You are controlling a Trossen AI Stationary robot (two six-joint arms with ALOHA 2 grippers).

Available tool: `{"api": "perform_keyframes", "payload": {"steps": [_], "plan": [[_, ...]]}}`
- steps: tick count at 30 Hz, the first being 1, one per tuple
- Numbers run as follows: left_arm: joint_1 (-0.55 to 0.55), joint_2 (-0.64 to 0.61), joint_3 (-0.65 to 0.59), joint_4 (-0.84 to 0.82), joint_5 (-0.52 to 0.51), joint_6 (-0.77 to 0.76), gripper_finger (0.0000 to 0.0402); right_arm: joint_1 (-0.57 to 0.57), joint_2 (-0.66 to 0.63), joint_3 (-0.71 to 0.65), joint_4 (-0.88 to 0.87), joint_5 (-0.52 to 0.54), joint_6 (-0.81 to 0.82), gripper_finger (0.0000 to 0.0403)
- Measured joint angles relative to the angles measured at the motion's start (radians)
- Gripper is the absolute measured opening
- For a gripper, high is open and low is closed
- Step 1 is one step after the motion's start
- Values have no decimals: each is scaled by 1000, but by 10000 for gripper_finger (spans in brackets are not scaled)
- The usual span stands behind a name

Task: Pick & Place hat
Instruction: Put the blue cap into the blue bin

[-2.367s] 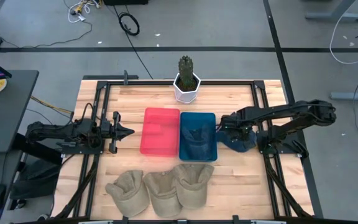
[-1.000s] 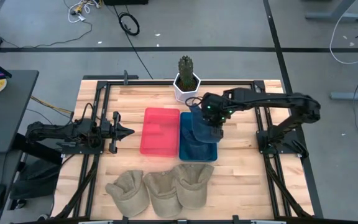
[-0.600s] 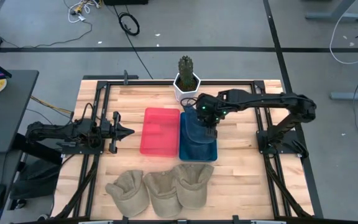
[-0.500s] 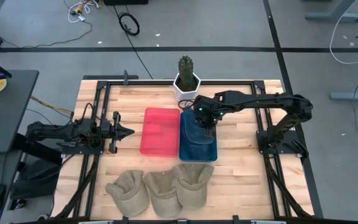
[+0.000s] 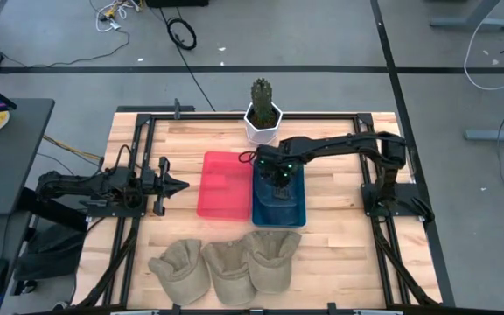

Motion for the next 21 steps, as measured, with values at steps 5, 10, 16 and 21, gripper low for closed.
{"api": "perform_keyframes", "payload": {"steps": [5, 10, 16, 21], "plan": [[0, 0, 0, 0, 0, 0, 3, -13, 32, 0, 13, -25, -18, 6], [0, 0, 0, 0, 0, 0, 3, -16, 33, -2, 12, -26, -48, 10], [0, 0, 0, 0, 0, 0, 3, -16, 29, -3, 0, -43, -97, 59], [0, 0, 0, 0, 0, 0, 3, -17, -17, -8, 1, -34, -101, 136]]}}
